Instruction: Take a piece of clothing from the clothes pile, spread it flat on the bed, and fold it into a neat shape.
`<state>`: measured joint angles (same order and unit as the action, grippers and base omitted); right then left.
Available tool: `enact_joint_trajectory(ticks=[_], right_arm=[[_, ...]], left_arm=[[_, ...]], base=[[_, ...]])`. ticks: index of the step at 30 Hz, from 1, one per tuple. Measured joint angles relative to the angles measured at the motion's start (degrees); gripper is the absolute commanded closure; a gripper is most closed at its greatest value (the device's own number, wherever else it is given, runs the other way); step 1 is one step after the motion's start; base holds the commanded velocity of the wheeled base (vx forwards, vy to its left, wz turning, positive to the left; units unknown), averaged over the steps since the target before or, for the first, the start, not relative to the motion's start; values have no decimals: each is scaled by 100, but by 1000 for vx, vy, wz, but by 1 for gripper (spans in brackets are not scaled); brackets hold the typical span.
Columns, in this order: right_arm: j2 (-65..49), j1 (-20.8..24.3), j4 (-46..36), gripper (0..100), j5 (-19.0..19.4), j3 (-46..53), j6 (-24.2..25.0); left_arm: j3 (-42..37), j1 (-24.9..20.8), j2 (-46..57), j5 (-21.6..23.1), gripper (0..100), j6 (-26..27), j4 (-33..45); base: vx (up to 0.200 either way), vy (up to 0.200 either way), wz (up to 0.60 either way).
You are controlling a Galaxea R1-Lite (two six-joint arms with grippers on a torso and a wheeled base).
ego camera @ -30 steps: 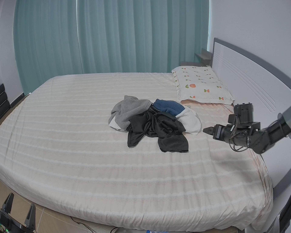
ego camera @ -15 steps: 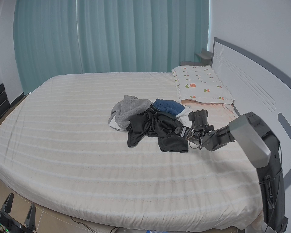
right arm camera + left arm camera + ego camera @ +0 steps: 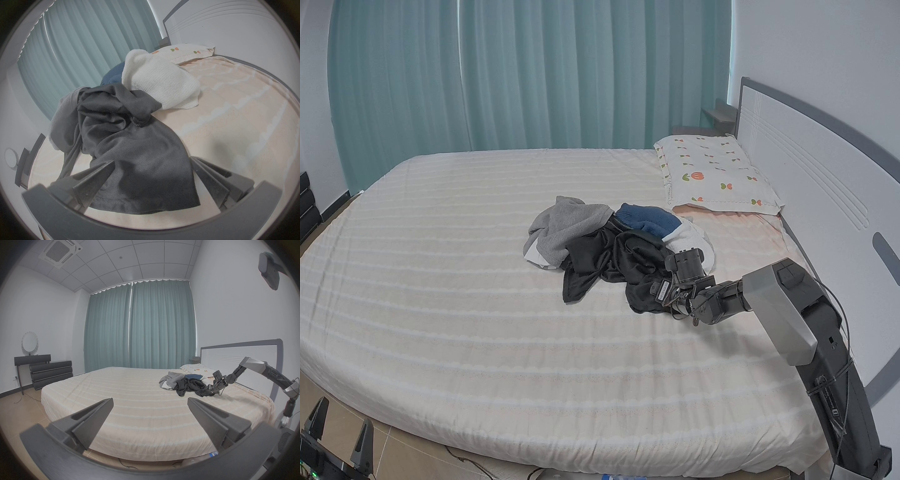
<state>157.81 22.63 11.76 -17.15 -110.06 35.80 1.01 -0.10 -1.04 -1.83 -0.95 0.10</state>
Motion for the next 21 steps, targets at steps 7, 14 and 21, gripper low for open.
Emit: enact_joint_trajectory(ticks=[7, 14, 21], right_arm=[[63, 2, 22, 100, 0, -26, 32], [-141, 24, 66, 100, 33, 313, 49], [-828, 72, 364, 100, 490, 1477, 249]], left_arm=[[0, 0, 0, 2, 0, 0, 0], [0, 0, 0, 2, 0, 2, 0], [0, 0, 0, 2, 0, 0, 0]], base=[[0, 0, 0], [0, 0, 0], [0, 0, 0]])
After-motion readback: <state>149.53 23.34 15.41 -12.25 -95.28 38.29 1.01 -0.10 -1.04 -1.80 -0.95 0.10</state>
